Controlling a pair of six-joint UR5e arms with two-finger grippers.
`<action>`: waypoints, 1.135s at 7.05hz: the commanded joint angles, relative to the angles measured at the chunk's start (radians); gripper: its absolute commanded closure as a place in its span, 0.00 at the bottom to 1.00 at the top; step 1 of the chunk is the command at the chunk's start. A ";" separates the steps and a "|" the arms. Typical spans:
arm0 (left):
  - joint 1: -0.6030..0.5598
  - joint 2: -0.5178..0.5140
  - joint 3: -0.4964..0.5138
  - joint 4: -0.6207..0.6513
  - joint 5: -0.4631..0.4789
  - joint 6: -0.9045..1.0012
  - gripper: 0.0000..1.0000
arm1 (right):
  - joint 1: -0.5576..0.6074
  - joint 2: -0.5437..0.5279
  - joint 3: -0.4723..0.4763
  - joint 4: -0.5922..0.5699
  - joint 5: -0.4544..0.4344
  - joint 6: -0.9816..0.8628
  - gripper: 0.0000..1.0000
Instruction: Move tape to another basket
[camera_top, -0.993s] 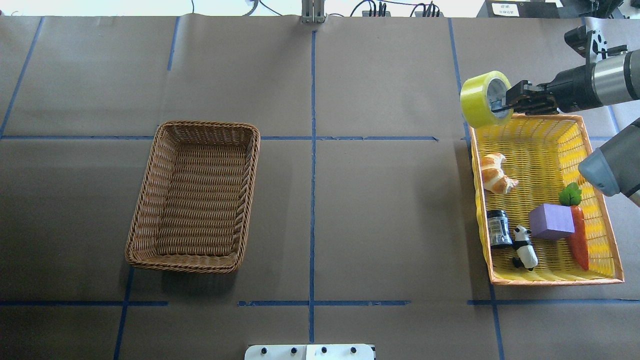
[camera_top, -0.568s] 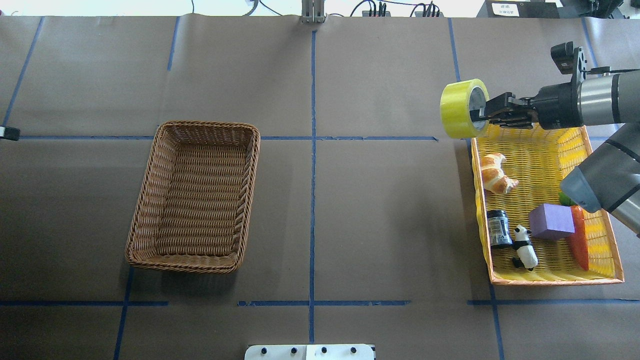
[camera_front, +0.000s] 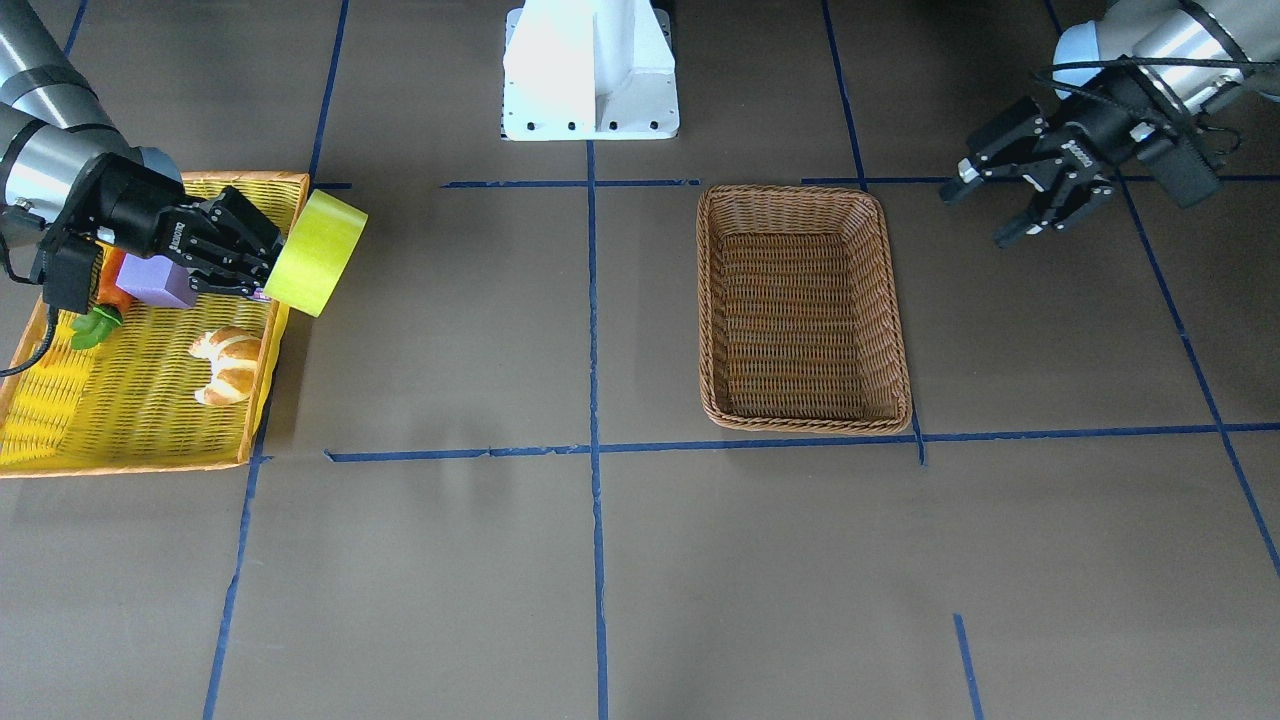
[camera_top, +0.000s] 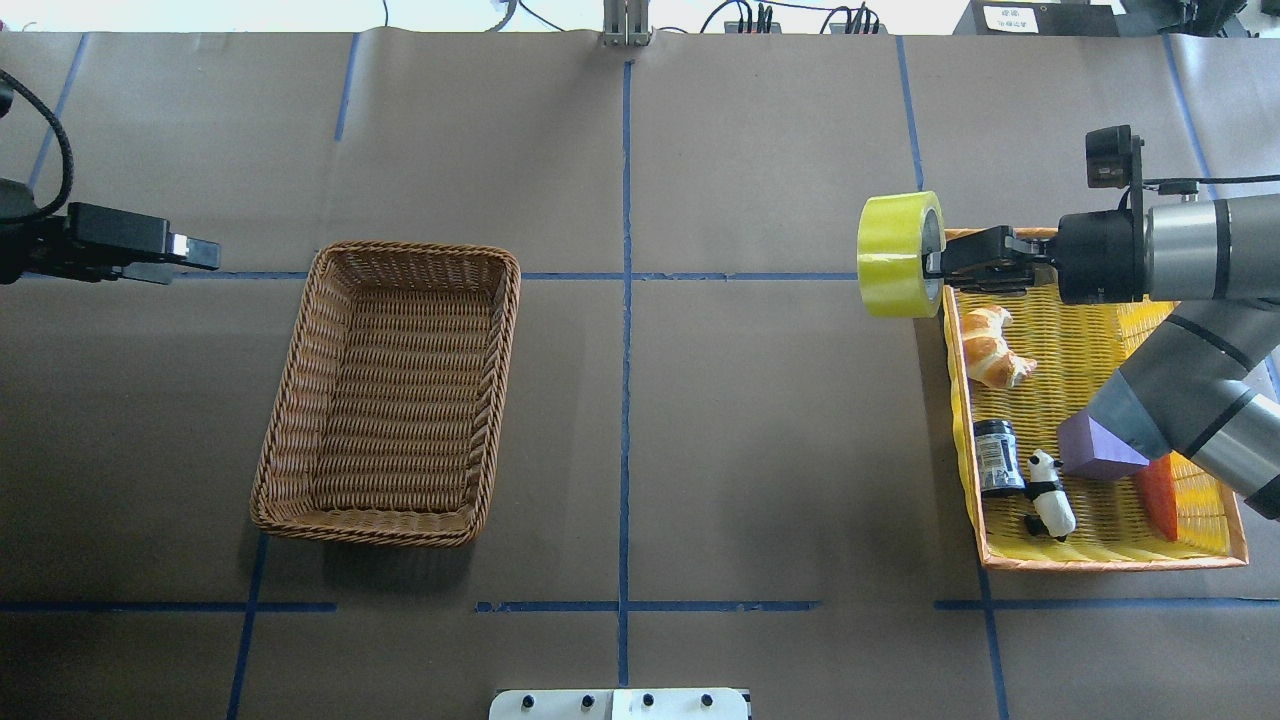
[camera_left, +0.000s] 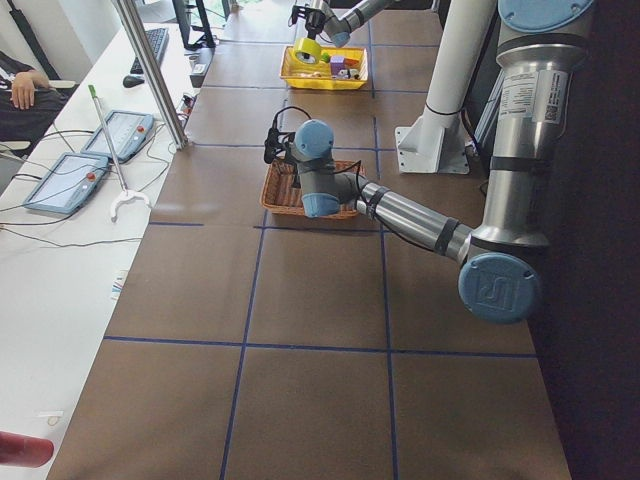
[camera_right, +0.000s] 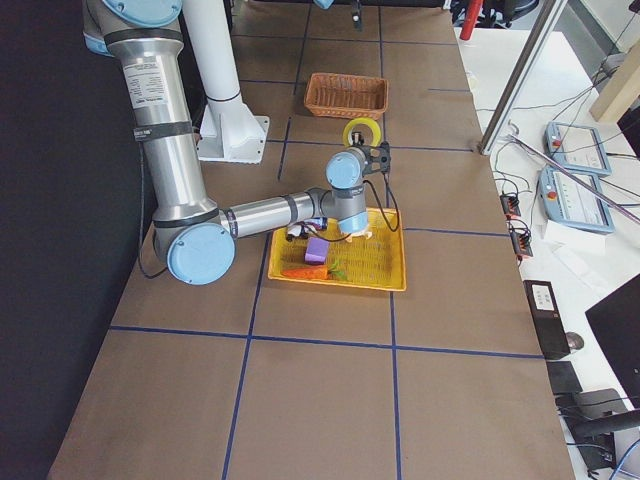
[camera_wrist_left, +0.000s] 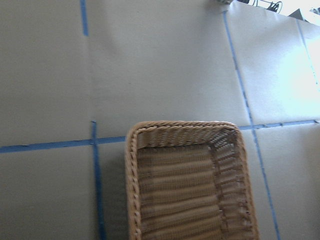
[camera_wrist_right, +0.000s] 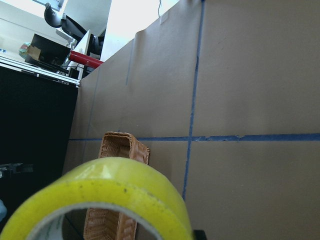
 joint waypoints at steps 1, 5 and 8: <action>0.077 -0.084 -0.051 -0.089 0.025 -0.261 0.00 | -0.081 -0.001 0.001 0.160 -0.095 0.075 1.00; 0.388 -0.197 -0.171 -0.213 0.393 -0.507 0.00 | -0.244 0.002 0.117 0.224 -0.184 0.124 1.00; 0.529 -0.277 -0.161 -0.280 0.549 -0.593 0.00 | -0.388 0.011 0.216 0.225 -0.303 0.170 1.00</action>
